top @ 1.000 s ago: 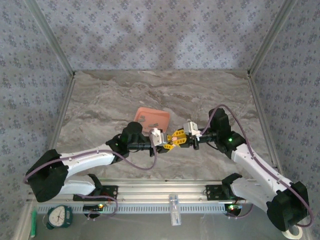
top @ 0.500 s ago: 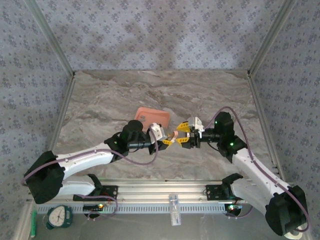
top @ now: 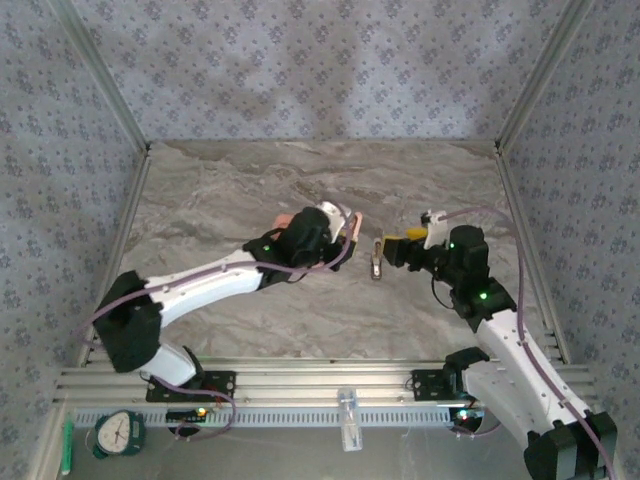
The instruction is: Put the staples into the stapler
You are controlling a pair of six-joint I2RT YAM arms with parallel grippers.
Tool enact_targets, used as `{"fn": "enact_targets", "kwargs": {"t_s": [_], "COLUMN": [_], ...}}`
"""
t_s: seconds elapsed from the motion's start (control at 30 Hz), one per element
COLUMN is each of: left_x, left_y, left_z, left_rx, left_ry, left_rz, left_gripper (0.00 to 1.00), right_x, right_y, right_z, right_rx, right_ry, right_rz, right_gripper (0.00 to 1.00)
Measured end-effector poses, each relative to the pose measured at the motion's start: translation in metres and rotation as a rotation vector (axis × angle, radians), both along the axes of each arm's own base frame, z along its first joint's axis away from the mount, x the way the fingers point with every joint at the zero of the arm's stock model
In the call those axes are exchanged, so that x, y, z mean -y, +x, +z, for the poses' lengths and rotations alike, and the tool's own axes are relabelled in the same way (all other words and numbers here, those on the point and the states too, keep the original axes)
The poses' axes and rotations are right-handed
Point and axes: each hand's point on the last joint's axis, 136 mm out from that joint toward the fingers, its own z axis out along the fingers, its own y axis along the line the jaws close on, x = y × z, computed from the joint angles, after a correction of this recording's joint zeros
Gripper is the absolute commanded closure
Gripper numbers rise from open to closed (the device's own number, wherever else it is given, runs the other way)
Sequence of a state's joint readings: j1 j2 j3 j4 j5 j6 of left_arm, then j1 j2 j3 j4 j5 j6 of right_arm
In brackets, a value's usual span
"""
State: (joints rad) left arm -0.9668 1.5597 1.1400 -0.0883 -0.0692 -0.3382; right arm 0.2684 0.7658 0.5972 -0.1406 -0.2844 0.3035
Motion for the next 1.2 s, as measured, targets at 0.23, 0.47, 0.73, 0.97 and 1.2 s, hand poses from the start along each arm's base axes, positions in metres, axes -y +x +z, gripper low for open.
{"fn": "enact_targets", "kwargs": {"t_s": [0.23, 0.47, 0.73, 0.97, 1.2], "left_x": [0.059, 0.112, 0.15, 0.154, 0.139], "left_y": [0.02, 0.038, 0.032, 0.027, 0.02], "left_z": [-0.016, -0.036, -0.073, -0.101, -0.133], "left_rx": [-0.105, -0.206, -0.297, -0.356, -0.394], "left_ry": [0.091, 0.146, 0.177, 0.17, 0.256], "left_rz": [0.166, 0.322, 0.417, 0.479, 0.525], "left_gripper": [1.0, 1.0, 1.0, 1.0, 0.99], "right_x": [0.091, 0.145, 0.154, 0.158, 0.156], "right_y": [0.007, -0.004, -0.016, -0.02, -0.024], "right_z": [-0.04, -0.074, -0.098, -0.095, -0.105], "right_rx": [-0.237, -0.355, -0.425, -0.4, -0.425], "right_ry": [-0.004, 0.088, 0.166, 0.18, 0.187], "right_rz": [-0.446, -0.688, -0.73, -0.745, -0.743], "right_gripper": [0.27, 0.27, 0.27, 0.27, 0.28]}}
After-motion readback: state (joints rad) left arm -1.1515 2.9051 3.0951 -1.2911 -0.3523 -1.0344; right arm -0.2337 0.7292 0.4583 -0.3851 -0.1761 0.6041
